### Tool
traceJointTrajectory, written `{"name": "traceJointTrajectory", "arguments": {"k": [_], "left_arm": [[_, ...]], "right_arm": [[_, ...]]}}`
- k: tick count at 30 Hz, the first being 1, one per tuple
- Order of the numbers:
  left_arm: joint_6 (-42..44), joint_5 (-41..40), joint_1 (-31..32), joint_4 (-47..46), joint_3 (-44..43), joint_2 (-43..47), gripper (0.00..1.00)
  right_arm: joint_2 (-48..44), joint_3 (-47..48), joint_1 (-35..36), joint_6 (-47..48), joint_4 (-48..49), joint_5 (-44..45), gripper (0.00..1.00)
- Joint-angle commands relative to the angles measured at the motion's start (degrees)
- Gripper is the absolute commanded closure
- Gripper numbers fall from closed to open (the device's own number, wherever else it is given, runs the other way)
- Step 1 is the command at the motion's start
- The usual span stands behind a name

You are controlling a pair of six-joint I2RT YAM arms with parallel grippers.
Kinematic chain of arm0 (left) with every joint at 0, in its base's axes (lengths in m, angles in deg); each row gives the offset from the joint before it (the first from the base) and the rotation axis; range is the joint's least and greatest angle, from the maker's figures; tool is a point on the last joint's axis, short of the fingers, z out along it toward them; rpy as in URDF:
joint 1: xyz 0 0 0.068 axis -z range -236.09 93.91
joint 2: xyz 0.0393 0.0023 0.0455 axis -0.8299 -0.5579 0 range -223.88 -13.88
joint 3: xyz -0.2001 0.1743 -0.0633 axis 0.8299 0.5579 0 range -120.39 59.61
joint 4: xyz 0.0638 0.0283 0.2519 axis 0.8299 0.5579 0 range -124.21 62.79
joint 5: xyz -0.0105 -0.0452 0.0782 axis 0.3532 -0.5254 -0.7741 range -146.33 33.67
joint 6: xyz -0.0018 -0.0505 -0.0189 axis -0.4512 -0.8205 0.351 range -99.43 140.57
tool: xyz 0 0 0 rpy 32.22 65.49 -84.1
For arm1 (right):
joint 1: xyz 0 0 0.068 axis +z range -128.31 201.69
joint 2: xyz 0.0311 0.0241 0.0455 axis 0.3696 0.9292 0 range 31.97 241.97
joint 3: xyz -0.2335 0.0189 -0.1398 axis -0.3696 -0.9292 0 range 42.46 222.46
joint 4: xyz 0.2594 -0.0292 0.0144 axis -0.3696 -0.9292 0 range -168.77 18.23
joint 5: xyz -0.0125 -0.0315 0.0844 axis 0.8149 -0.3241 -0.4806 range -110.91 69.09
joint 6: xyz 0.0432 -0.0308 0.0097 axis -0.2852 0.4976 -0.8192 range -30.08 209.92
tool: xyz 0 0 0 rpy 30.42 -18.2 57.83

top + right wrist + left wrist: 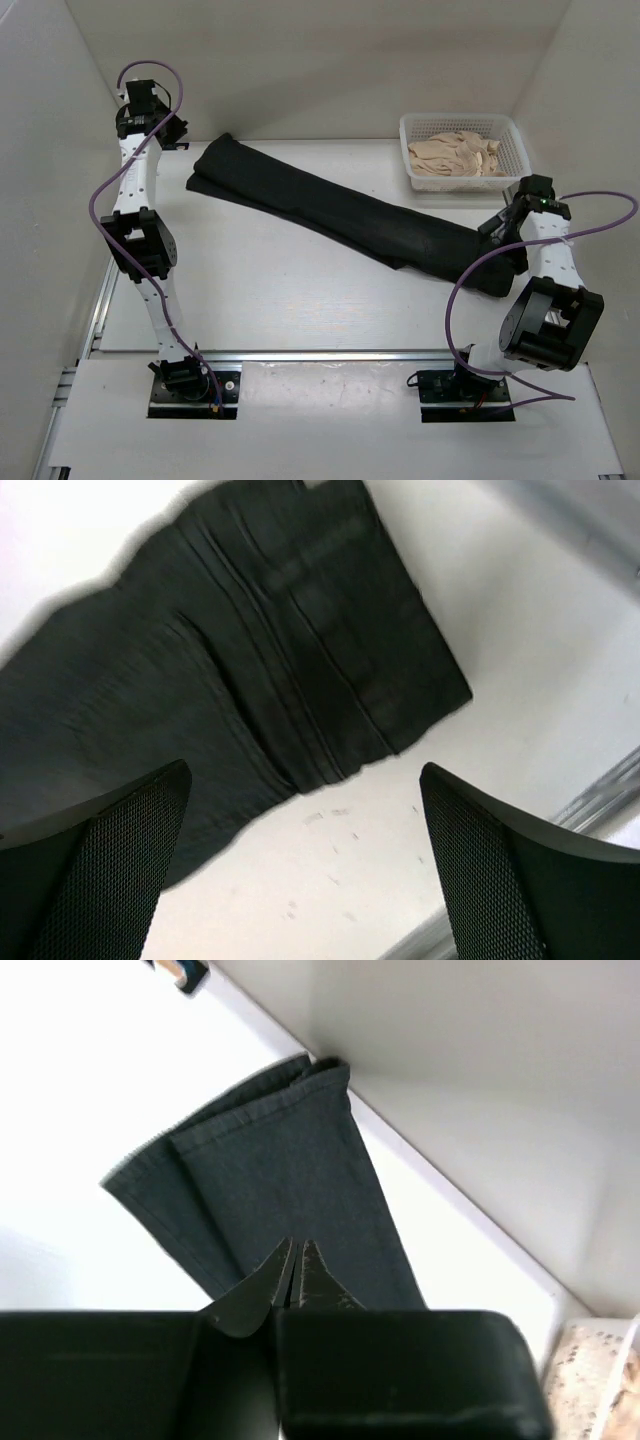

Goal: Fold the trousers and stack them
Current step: Fold the trousers

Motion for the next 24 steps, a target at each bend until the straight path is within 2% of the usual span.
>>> {"name": "traceJointTrajectory", "arguments": {"k": [1, 2, 5, 7, 9, 10, 13, 18, 21, 24], "left_arm": [[4.51, 0.34, -0.71, 0.22, 3.54, 1.20, 0.90], [5.12, 1.13, -0.71, 1.97, 1.11, -2.21, 0.90], [5.83, 1.14, 0.60, 7.95, -8.80, -9.34, 0.63], [5.83, 1.92, 0.60, 10.51, -11.22, -14.44, 0.39], [5.22, 0.88, 1.22, 10.51, -11.22, -16.29, 0.28], [5.22, 0.87, 1.92, 10.51, -11.22, -17.09, 0.26], [4.69, 0.35, 1.92, 10.51, -13.50, -19.98, 0.26], [2.94, 0.96, 2.45, 10.51, -17.81, -23.68, 0.38], [2.41, 1.57, 2.98, 10.51, -19.39, -25.00, 0.41], [2.41, 2.10, 2.98, 9.90, -19.40, -25.53, 0.55]], "right_arm": [[0.45, -3.27, -0.30, 1.02, -1.23, -4.89, 0.00], [0.45, -3.27, -0.30, 1.02, -1.23, -5.59, 0.00], [0.45, -3.27, -0.30, 1.54, -0.71, -5.60, 0.00], [0.45, -3.27, -0.91, 1.54, -0.71, -7.52, 0.00], [0.45, -4.14, -1.61, 1.54, -0.71, -10.95, 0.00], [1.06, -4.67, -1.61, 1.54, -0.01, -12.44, 0.00], [2.29, -7.48, -3.02, 1.02, 0.79, -17.44, 0.00], [2.82, -10.13, -3.55, -0.13, 3.34, -18.87, 0.00], [2.82, -10.74, -3.55, -0.13, 3.86, -18.87, 0.00], [2.82, -11.27, -3.55, -0.13, 3.86, -18.87, 0.00]]}}
